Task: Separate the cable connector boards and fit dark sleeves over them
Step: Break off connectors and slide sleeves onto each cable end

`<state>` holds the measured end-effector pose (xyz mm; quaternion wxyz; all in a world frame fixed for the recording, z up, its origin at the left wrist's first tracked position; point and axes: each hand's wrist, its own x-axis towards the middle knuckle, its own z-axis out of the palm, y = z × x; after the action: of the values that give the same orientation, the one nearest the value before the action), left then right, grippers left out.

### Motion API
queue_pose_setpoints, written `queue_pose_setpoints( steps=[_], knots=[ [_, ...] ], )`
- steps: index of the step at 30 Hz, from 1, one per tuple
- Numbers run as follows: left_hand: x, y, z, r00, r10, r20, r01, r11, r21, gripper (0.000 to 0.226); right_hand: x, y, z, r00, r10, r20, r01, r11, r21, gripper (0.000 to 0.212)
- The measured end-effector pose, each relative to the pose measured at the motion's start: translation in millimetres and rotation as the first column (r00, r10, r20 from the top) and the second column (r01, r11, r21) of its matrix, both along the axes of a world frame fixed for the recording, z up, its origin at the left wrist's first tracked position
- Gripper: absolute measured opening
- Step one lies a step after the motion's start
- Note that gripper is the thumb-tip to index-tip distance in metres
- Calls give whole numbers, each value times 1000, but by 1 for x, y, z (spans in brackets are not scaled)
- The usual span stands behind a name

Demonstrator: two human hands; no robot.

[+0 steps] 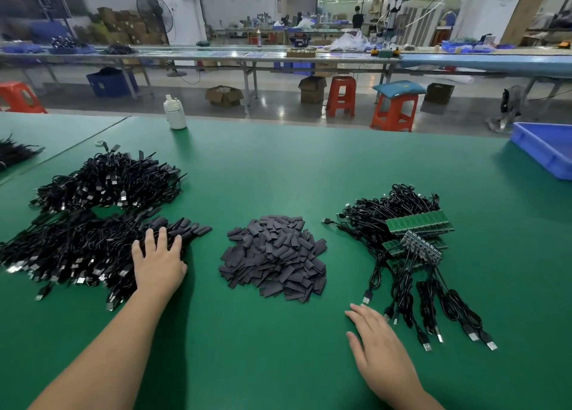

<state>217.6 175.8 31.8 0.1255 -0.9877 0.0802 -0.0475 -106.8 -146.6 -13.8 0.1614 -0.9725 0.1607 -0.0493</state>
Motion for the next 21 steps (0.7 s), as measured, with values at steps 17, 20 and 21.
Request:
queue_pose_setpoints(
  steps=[17,20,21],
  knots=[
    [-6,-34,9,994,87,67,-92,994,67,69,4,3,-4,1000,10,21,-8,998,-57,46],
    [-37,-67,10,989,-80,127,100,981,-164,65,4,3,-4,1000,1,22,0,998,-59,45],
    [-53,-83,6,983,-127,130,160,945,-284,60,4,4,-3,1000,-2,18,3,998,-62,45]
  ],
)
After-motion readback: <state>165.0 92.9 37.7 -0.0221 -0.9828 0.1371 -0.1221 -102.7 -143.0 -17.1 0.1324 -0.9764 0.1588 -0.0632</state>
